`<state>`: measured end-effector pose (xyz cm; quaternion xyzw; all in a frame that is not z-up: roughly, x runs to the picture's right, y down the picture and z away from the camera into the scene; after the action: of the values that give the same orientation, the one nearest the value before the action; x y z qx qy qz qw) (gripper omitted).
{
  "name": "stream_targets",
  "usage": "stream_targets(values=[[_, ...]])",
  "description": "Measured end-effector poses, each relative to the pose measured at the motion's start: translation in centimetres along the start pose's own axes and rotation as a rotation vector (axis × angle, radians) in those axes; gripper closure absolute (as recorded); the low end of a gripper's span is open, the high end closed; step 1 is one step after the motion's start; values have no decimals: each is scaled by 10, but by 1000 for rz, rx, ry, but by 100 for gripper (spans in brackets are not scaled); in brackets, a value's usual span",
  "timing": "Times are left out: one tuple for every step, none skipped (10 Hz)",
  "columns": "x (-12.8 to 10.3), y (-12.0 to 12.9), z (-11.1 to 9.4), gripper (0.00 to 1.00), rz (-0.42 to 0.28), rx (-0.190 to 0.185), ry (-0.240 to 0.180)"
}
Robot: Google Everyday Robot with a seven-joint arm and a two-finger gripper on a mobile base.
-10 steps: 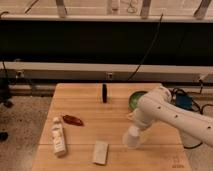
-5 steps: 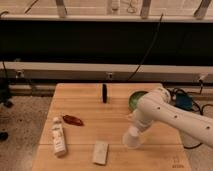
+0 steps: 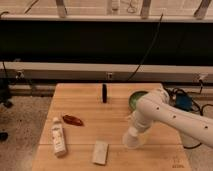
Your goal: Place the ceramic cup over the eraser
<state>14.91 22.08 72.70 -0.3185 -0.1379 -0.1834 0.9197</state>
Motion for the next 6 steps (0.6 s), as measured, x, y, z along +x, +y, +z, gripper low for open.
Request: stream_targets(values=[[0, 1, 1, 24, -4, -9, 0], [0, 2, 2, 35, -9, -17, 0], [0, 3, 3, 43, -11, -22, -1], [0, 4, 3, 55, -13, -27, -1], [1, 6, 2, 67, -13, -28, -1], [1, 7, 2, 79, -13, -28, -2]])
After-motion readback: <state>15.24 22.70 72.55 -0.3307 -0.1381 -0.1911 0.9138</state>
